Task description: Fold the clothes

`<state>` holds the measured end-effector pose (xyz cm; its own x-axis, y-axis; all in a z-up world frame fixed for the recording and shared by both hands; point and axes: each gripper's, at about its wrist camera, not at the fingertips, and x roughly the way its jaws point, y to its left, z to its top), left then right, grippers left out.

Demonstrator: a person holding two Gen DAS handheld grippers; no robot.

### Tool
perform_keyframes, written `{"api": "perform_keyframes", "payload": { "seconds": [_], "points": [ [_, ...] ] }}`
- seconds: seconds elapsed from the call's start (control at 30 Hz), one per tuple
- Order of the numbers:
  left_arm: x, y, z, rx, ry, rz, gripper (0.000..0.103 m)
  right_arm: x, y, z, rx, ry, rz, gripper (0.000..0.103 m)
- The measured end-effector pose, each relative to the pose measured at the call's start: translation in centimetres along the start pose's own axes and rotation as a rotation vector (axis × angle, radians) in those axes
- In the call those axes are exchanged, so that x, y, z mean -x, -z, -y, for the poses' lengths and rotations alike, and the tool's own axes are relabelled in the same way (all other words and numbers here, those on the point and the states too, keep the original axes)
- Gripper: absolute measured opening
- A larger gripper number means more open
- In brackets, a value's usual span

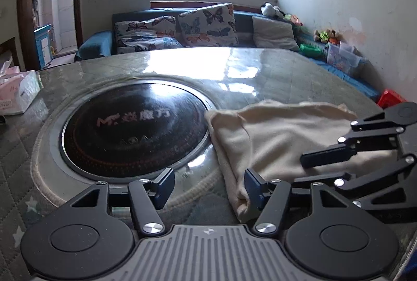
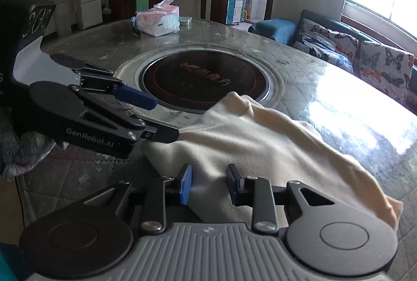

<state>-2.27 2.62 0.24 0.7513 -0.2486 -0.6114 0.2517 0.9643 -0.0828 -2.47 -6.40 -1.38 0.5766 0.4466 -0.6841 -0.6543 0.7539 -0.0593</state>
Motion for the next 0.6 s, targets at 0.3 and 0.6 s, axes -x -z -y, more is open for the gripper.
{"api": "perform_keyframes", "payload": {
  "seconds": [0.3, 0.6],
  "points": [
    [0.2, -1.2, -2.8, 0.170, -0.016, -0.026, 0.066, -0.5, -1.6, -2.8, 0.121, -0.061, 0.022, 0.030],
    [-0.7, -1.9, -3.3, 0.344, 0.046, -0.071, 0.073, -2.8, -1.3, -5.1, 0.196, -0.020, 0.000, 0.028]
  ]
}}
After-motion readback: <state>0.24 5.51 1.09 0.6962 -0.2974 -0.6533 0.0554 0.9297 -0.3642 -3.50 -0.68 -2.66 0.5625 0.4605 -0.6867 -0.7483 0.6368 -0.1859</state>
